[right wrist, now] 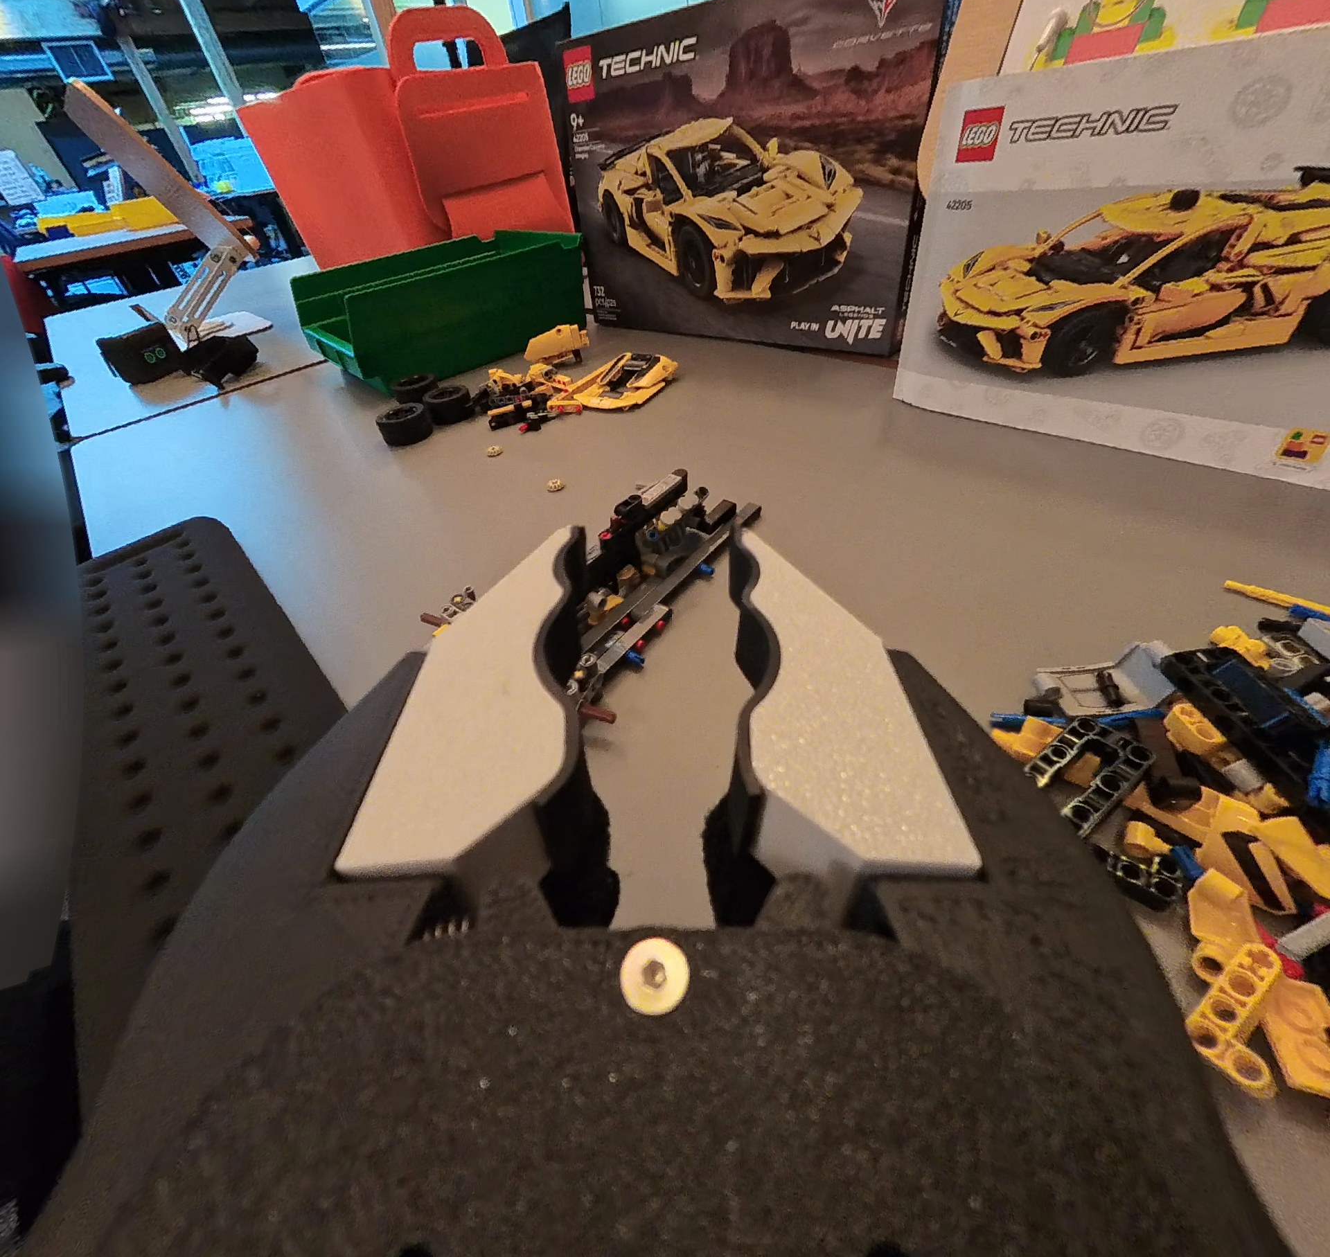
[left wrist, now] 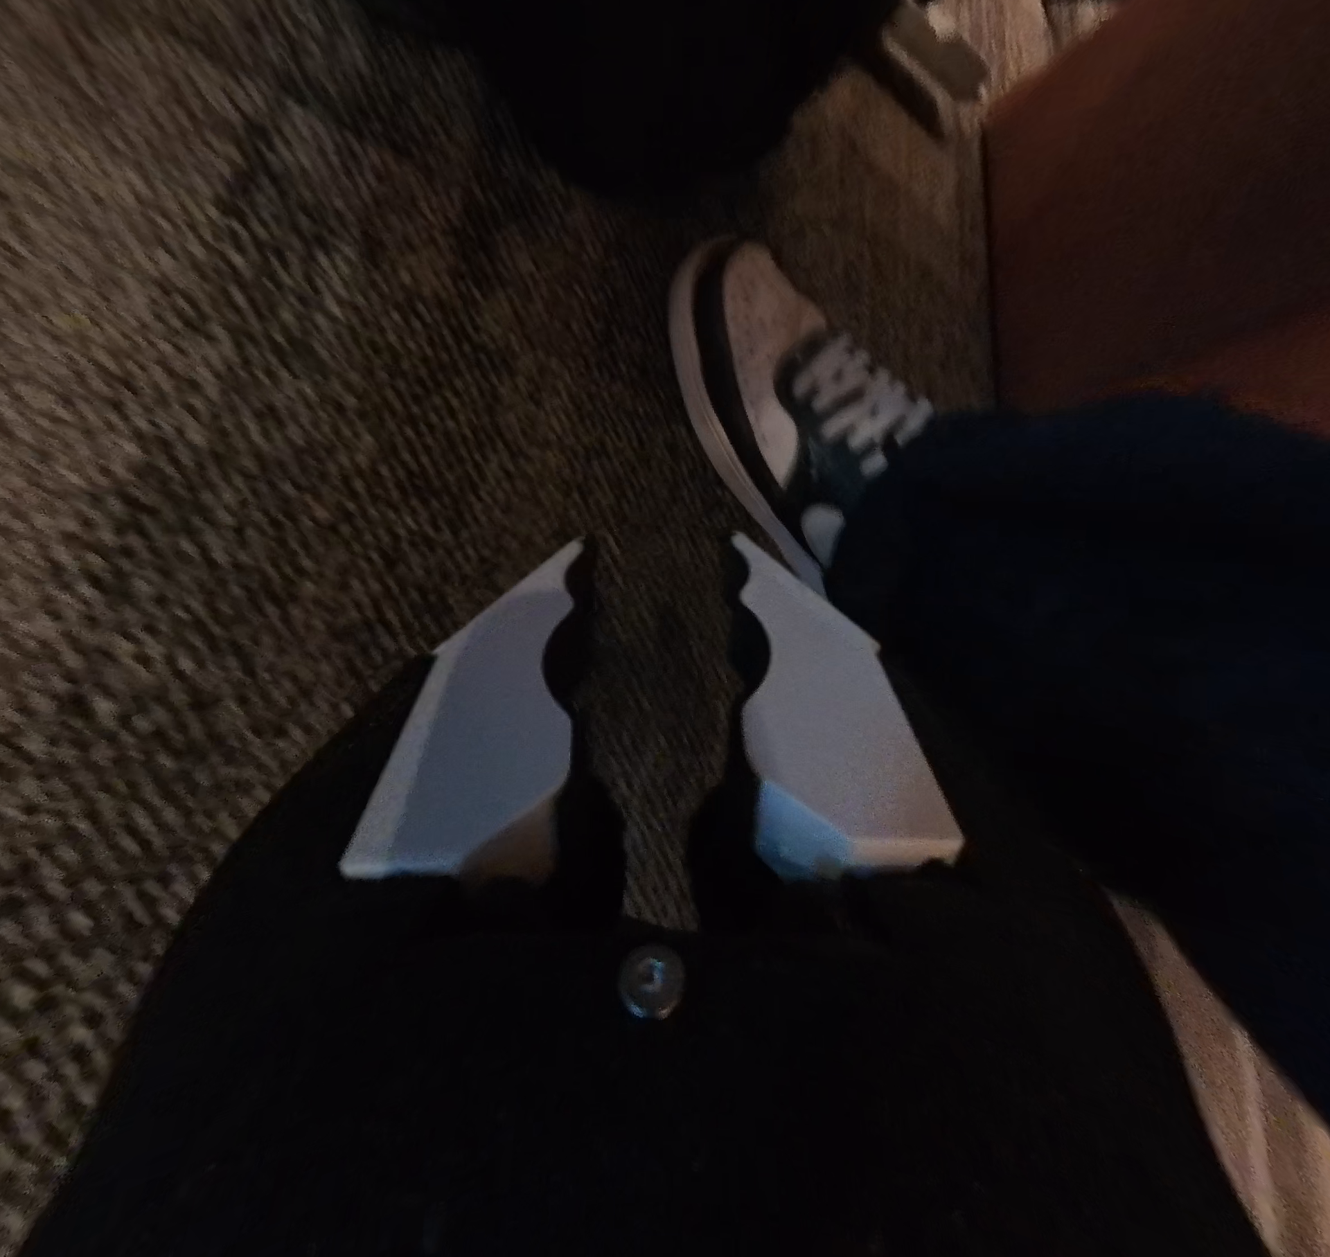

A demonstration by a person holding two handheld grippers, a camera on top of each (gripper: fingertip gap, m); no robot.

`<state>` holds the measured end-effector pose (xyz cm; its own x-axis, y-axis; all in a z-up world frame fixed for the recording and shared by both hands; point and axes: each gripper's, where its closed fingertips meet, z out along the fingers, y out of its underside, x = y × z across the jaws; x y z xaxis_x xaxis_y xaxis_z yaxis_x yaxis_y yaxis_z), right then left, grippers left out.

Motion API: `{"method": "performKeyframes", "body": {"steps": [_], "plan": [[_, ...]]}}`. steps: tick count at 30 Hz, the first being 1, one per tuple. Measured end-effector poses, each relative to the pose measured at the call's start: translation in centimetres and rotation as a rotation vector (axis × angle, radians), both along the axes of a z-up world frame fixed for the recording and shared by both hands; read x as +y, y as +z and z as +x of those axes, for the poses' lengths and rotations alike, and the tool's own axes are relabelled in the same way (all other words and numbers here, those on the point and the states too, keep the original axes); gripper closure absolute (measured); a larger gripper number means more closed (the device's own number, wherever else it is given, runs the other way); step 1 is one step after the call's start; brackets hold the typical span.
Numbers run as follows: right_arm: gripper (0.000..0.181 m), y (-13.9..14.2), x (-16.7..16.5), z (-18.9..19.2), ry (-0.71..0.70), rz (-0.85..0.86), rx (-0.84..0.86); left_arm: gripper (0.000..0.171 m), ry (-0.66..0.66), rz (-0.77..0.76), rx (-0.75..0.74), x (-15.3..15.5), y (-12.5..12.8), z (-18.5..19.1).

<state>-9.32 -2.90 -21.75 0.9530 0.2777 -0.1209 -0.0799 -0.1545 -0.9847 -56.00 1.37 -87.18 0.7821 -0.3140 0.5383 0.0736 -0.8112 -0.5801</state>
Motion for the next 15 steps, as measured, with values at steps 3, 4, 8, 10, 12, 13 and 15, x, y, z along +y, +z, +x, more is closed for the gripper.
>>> {"method": "performKeyframes", "body": {"steps": [3,4,8,10,12,13,15], "plan": [[0.143,-0.2,0.1,-0.1,0.012,-0.016,0.006,0.119,0.158,0.132,-0.001,9.0,4.0,-2.9],[0.144,-0.2,0.1,-0.1,0.012,-0.014,0.008,0.108,0.198,0.172,0.005,12.2,5.7,-3.5],[0.144,0.0,0.0,0.1,0.006,-0.005,0.02,0.083,0.281,0.3,-0.022,23.2,13.0,-3.0],[0.144,-0.2,0.1,0.2,0.005,-0.018,0.028,0.098,0.285,0.283,-0.033,26.9,15.6,-1.4],[0.143,-0.4,0.3,0.2,0.008,-0.034,0.038,0.113,0.248,0.159,0.102,29.1,14.8,-0.2],[0.143,-0.5,0.3,0.2,0.011,-0.039,0.041,0.12,0.208,0.136,0.15,29.7,14.7,0.6],[0.143,-0.6,0.3,0.2,0.017,-0.044,0.048,0.152,0.109,0.176,0.177,30.0,16.0,3.6]]}}
